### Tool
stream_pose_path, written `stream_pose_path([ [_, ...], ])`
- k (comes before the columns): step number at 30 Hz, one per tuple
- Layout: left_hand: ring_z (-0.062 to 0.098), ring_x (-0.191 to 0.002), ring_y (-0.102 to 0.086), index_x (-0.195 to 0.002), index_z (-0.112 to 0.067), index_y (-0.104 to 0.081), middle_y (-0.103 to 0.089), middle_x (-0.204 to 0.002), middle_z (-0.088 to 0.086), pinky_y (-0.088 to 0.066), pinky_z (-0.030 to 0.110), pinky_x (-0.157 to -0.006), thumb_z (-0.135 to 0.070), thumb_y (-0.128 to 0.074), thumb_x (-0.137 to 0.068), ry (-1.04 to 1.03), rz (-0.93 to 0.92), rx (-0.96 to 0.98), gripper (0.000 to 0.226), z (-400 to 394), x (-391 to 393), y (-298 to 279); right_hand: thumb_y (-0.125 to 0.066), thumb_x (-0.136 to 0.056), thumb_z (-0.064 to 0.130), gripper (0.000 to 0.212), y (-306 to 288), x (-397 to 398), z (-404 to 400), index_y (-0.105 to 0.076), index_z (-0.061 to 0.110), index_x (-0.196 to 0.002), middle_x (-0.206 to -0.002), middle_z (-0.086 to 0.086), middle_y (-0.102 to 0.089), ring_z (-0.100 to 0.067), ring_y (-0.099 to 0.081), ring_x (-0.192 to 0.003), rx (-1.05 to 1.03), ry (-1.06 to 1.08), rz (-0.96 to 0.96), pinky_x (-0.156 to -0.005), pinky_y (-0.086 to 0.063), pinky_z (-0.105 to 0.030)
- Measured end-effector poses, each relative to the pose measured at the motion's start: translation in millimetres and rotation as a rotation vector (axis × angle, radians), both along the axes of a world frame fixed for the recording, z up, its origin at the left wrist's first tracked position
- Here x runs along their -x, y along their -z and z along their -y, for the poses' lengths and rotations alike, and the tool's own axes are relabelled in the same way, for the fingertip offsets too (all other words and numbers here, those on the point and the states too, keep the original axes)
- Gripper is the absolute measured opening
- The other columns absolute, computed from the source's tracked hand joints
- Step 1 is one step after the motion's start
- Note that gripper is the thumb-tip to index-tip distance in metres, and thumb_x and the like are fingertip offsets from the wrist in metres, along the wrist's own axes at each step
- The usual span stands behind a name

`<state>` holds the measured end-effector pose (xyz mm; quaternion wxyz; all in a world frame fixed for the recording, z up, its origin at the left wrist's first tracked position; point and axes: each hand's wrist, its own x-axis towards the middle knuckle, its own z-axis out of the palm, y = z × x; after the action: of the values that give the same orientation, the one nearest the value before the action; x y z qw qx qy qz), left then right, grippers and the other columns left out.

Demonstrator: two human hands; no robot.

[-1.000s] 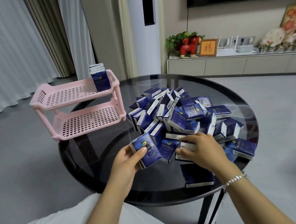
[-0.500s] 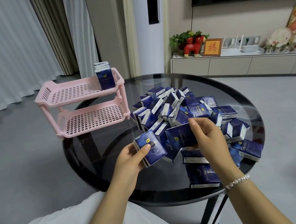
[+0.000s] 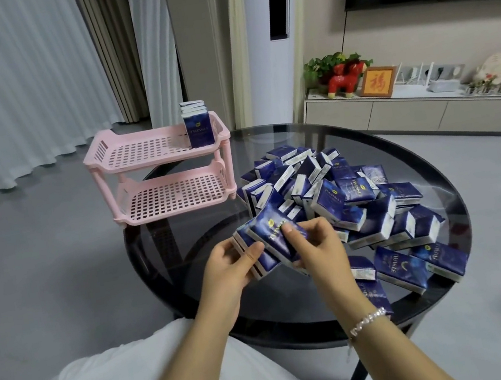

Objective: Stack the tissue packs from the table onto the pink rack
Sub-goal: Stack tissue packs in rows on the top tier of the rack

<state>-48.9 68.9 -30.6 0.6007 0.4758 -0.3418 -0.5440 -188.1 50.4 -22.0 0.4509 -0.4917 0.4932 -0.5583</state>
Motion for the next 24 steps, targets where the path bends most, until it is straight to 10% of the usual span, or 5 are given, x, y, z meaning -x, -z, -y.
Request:
stream_pose_path([
  [9,0.017,-0.107,-0.064,-0.112,-0.021,-0.058,-0.069,-0.111,0.0,-0.052,0.04,-0.093,-0.035,-0.086,-0.061,-0.004,0.241,-0.012,0.06,-1.5,-28.8,-3.7,-0.069,-0.083,0.026,0.022,1.1,-15.3,7.4,-0.051,0.014,-0.078,-0.068,0.007,-0.061,-0.001,-0.057,-0.062,-0.042,-0.282,-0.075,-0.063,-0.042,-0.016],
  [11,0.016,-0.107,-0.064,-0.11,-0.023,-0.058,-0.068,-0.11,-0.002,-0.054,0.033,-0.088,-0.014,-0.079,-0.073,0.029,0.294,0.007,0.043,0.1,-39.4,-2.1,-0.068,-0.083,0.014,0.015,0.0,-12.2,14.7,-0.056,0.01,-0.091,-0.086,0.0,-0.07,-0.004,-0.065,-0.078,-0.094,-0.461,-0.027,-0.075,-0.048,-0.021],
  [16,-0.001,-0.109,-0.06,-0.122,-0.029,-0.049,-0.061,-0.123,-0.01,-0.05,0.019,-0.088,0.001,-0.075,-0.075,0.257,0.45,0.021,0.062,-0.7,-58.4,1.9,-0.059,-0.087,0.0,0.073,-5.1,-5.3,35.6,-0.026,0.029,-0.146,-0.143,0.007,-0.039,-0.008,-0.039,-0.132,-0.084,-0.823,-0.224,-0.109,-0.036,-0.03],
  [24,0.01,-0.139,-0.031,-0.152,-0.032,-0.007,-0.027,-0.152,-0.01,-0.028,0.028,-0.113,-0.025,-0.075,-0.079,0.254,0.881,-0.08,0.1,-5.0,-61.3,6.1,-0.07,-0.082,0.02,0.068,-22.8,-9.9,44.7,-0.037,0.037,-0.14,-0.113,0.018,-0.053,0.003,-0.055,-0.093,0.025,-0.826,-0.728,-0.085,-0.044,-0.013],
])
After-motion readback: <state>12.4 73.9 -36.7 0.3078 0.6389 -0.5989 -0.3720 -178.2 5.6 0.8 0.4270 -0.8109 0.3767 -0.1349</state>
